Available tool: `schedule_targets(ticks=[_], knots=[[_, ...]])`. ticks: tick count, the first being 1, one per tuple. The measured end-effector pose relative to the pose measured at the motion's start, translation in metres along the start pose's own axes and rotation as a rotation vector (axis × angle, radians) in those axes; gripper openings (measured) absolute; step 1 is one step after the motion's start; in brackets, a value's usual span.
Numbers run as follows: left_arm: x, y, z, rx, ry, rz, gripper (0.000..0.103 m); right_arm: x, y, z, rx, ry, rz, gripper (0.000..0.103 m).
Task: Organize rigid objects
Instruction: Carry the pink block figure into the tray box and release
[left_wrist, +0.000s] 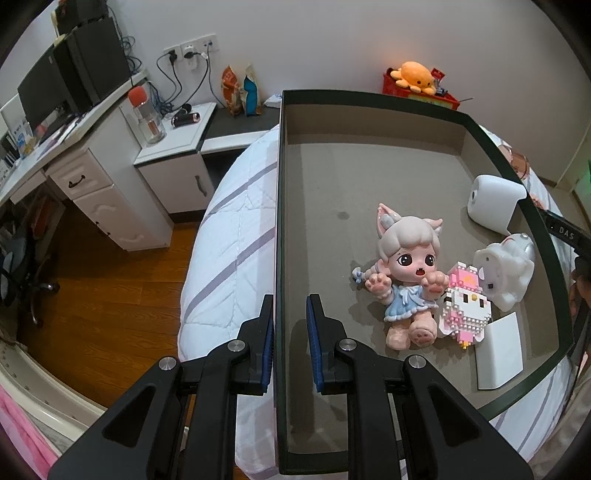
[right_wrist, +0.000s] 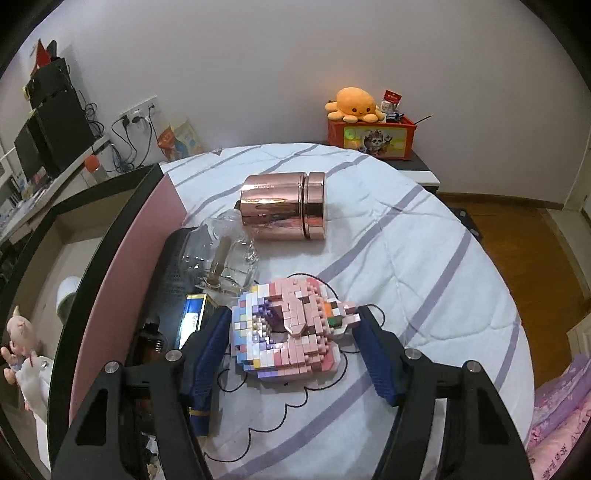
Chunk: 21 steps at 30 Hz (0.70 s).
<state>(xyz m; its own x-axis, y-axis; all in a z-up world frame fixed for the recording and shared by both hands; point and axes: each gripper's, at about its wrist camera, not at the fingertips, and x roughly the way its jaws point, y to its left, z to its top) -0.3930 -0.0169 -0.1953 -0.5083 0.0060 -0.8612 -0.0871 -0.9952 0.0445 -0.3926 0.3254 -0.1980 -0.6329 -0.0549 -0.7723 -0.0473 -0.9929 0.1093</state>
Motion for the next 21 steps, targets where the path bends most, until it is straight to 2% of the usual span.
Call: schedule_targets(ticks=[6, 10, 16, 21], knots=[[-0.001, 0.000, 0.000, 0.000, -0.001, 0.000, 0.015, -0.018, 0.007, -0.008, -0.028, -0.020, -0.023, 0.068], [-0.001, 0.000, -0.001, 0.000, -0.003, 0.001, 0.015, -0.047, 0.021, -0.008, -0.050, -0.073, -0.010, 0.068], [-0.002, 0.002, -0.003, -0.006, -0.005, -0.002, 0.015, -0.081, 0.081, -0.003, -0.174, -0.116, 0.123, 0.068], [-0.002, 0.004, -0.002, -0.013, -0.005, -0.013, 0.015, -0.078, 0.142, -0.002, -0.281, -0.087, 0.204, 0.068]])
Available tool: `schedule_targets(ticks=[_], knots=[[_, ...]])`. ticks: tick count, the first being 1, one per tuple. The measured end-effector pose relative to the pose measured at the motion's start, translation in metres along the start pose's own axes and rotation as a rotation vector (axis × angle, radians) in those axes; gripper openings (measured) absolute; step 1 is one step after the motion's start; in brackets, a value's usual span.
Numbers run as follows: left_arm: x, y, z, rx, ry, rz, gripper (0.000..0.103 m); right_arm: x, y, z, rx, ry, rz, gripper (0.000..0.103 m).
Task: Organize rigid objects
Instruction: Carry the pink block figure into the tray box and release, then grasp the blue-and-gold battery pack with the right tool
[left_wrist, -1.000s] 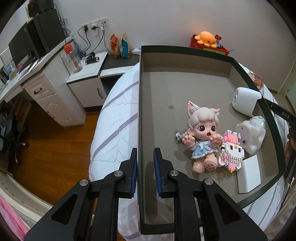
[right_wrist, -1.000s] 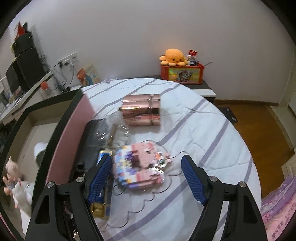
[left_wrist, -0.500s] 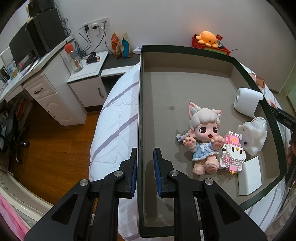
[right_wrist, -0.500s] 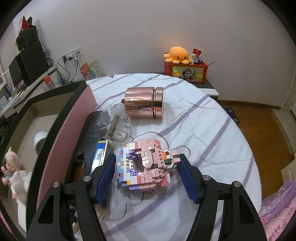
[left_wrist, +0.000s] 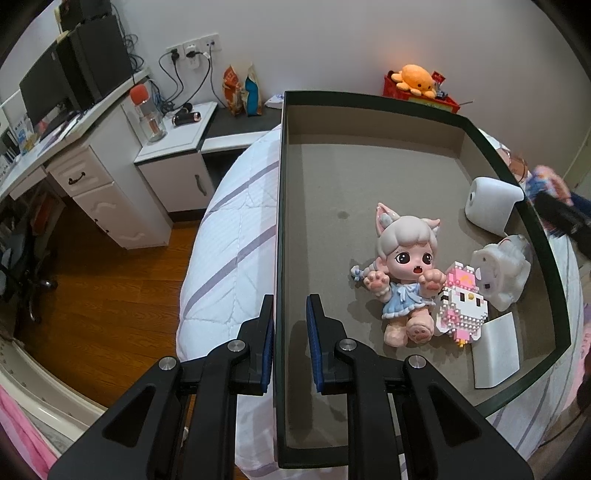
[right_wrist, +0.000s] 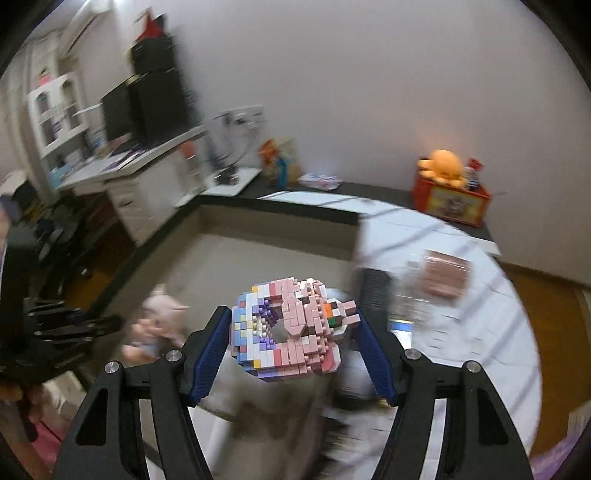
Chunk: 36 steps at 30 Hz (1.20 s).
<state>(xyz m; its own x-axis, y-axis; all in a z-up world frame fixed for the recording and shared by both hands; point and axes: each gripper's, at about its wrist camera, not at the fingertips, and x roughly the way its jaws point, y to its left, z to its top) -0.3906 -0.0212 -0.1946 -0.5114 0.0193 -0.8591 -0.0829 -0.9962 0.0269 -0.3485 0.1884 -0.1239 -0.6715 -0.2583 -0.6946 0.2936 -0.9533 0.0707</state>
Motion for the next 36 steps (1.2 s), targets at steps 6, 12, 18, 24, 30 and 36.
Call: schedule_targets(ticks=[6, 12, 18, 24, 30, 36], knots=[[0.000, -0.001, 0.000, 0.005, -0.002, -0.003, 0.015, 0.035, 0.039, 0.008, -0.063, 0.086, 0.039, 0.069], [0.000, -0.001, -0.001, 0.009, -0.005, -0.008, 0.015, 0.050, 0.042, 0.013, -0.068, 0.115, 0.012, 0.069], [0.000, -0.003, -0.001, 0.003, -0.007, -0.006, 0.018, 0.045, 0.031, 0.014, -0.026, 0.094, 0.026, 0.072], [-0.004, -0.003, -0.001, 0.003, -0.009, -0.007, 0.018, 0.014, 0.013, 0.013, -0.003, 0.027, -0.022, 0.073], [-0.008, -0.003, -0.002, 0.003, -0.016, -0.007, 0.018, -0.032, -0.031, -0.008, 0.069, -0.019, -0.157, 0.074], [-0.009, -0.005, -0.001, 0.000, -0.016, 0.010, 0.018, -0.043, -0.073, -0.044, 0.143, 0.040, -0.234, 0.077]])
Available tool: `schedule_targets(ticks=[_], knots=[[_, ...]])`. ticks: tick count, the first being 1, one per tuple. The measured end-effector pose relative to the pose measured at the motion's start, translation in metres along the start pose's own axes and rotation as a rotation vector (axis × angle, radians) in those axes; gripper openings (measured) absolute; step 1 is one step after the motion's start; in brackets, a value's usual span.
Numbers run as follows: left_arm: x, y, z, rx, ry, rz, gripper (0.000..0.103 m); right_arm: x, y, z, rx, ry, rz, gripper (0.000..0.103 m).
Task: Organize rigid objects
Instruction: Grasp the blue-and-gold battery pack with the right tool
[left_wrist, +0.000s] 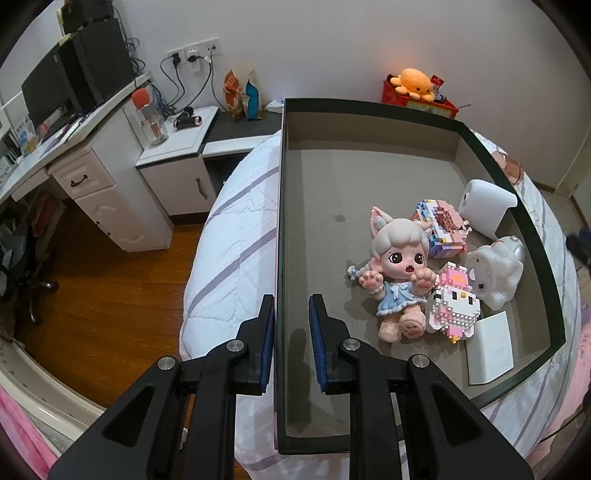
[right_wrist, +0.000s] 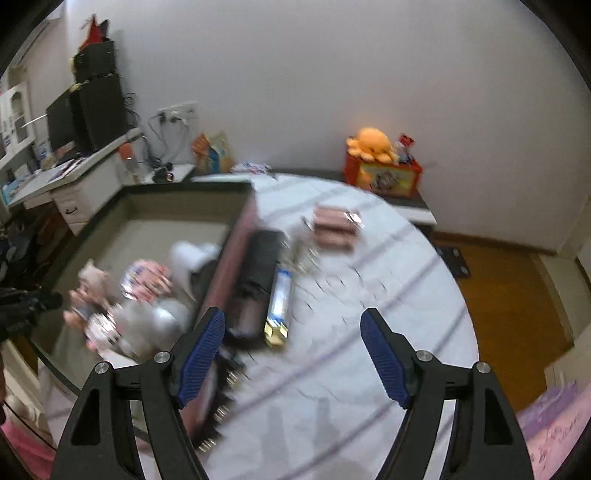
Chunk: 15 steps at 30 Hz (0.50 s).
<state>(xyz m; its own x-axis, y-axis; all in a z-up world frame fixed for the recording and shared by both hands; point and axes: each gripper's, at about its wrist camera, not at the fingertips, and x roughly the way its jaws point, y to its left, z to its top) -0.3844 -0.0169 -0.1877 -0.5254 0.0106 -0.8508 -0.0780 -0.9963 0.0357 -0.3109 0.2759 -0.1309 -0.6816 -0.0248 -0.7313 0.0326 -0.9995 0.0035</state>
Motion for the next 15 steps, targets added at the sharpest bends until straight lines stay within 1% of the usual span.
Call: schedule_targets(ticks=[6, 9, 11, 13, 14, 15], knots=[[-0.003, -0.002, -0.003, 0.003, 0.004, 0.015, 0.018, 0.031, -0.004, -0.015, -0.007, 0.074, 0.020, 0.077], [-0.003, -0.002, -0.003, 0.004, 0.006, 0.017, 0.018, 0.045, -0.004, -0.016, -0.014, 0.091, 0.037, 0.077], [-0.004, -0.002, -0.003, 0.004, 0.006, 0.019, 0.019, 0.053, -0.005, -0.015, -0.013, 0.095, 0.029, 0.077], [-0.003, -0.002, -0.003, 0.006, 0.007, 0.021, 0.019, 0.057, -0.008, -0.014, -0.010, 0.087, 0.021, 0.072], [-0.003, -0.002, -0.003, 0.006, 0.007, 0.020, 0.019, 0.058, -0.009, -0.014, -0.004, 0.089, 0.020, 0.061], [-0.003, -0.002, -0.003, 0.006, 0.009, 0.019, 0.019, 0.061, -0.011, -0.015, 0.003, 0.094, 0.022, 0.056]])
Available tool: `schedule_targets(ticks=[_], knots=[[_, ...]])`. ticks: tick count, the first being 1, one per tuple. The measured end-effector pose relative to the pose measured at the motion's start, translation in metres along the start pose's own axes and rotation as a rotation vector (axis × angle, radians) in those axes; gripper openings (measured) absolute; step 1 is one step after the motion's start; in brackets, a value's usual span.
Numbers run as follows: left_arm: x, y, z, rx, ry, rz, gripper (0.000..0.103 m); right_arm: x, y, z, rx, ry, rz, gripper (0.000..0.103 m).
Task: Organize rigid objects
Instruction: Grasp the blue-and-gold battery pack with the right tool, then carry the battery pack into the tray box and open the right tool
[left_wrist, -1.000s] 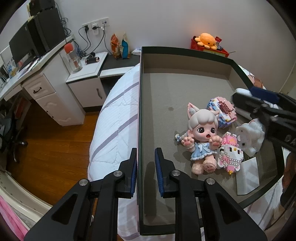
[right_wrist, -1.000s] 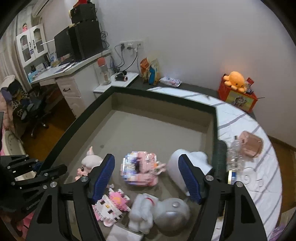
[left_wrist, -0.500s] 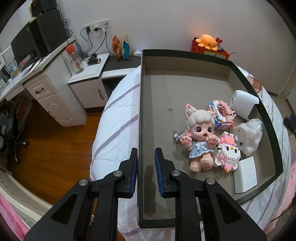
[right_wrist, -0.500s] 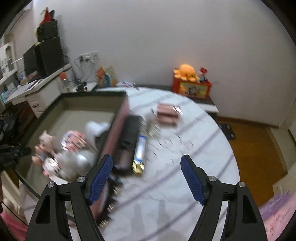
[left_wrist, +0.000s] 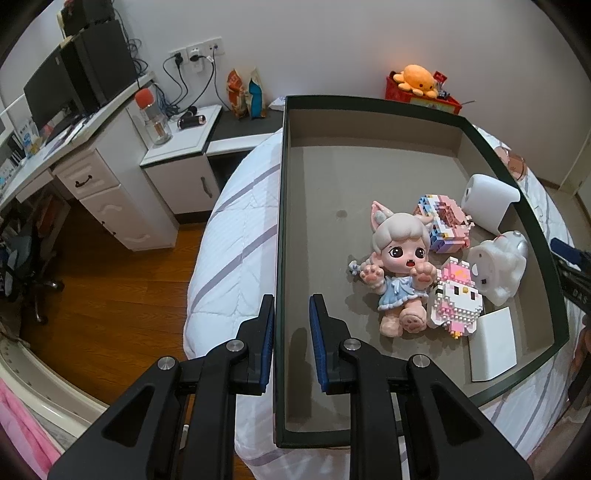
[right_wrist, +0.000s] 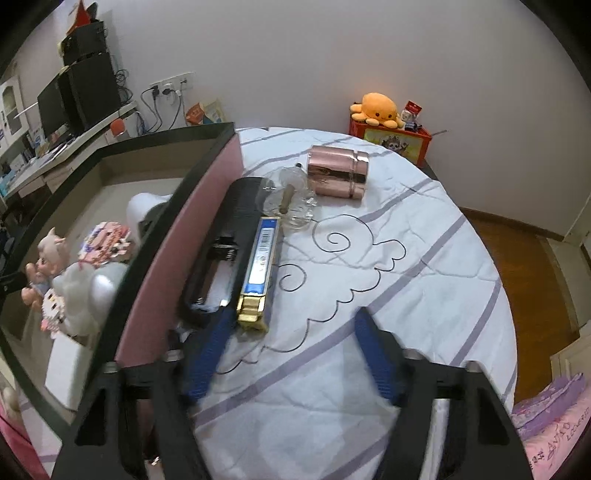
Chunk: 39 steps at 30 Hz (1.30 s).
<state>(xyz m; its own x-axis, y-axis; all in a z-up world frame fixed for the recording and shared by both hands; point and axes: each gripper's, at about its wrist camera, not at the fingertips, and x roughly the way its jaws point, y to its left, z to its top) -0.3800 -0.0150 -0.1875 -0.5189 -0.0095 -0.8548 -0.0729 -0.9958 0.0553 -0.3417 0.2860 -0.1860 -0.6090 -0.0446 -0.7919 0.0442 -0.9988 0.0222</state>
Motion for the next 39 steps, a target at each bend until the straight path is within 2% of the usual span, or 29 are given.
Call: schedule_targets(ticks=[2, 14, 15, 17, 25, 30, 37, 39], knots=[[0.001, -0.001, 0.000, 0.001, 0.003, 0.001, 0.019, 0.005, -0.004, -0.001, 0.004, 0.014, 0.000, 0.034], [0.002, 0.001, 0.001, 0.003, 0.002, -0.013, 0.018, 0.025, 0.001, 0.017, -0.031, 0.038, 0.030, 0.031], [0.003, 0.001, 0.001, 0.004, 0.001, -0.013, 0.018, 0.025, -0.001, 0.017, -0.027, 0.033, 0.035, 0.022], [0.003, 0.002, 0.000, 0.000, -0.003, -0.019, 0.018, 0.019, -0.004, 0.017, -0.004, 0.018, 0.073, 0.016], [0.004, 0.004, 0.000, 0.000, -0.003, -0.025, 0.018, -0.026, 0.001, 0.016, 0.017, -0.085, 0.084, 0.016], [0.005, 0.004, 0.000, -0.002, -0.002, -0.024, 0.018, -0.054, 0.032, 0.030, -0.053, -0.160, 0.153, 0.016], [0.003, 0.005, 0.000, 0.001, -0.004, -0.030, 0.018, -0.064, 0.051, 0.037, -0.068, -0.223, 0.099, 0.016], [0.004, 0.003, 0.000, 0.004, -0.004, -0.025, 0.018, -0.073, 0.062, 0.041, -0.079, -0.258, 0.107, 0.016]])
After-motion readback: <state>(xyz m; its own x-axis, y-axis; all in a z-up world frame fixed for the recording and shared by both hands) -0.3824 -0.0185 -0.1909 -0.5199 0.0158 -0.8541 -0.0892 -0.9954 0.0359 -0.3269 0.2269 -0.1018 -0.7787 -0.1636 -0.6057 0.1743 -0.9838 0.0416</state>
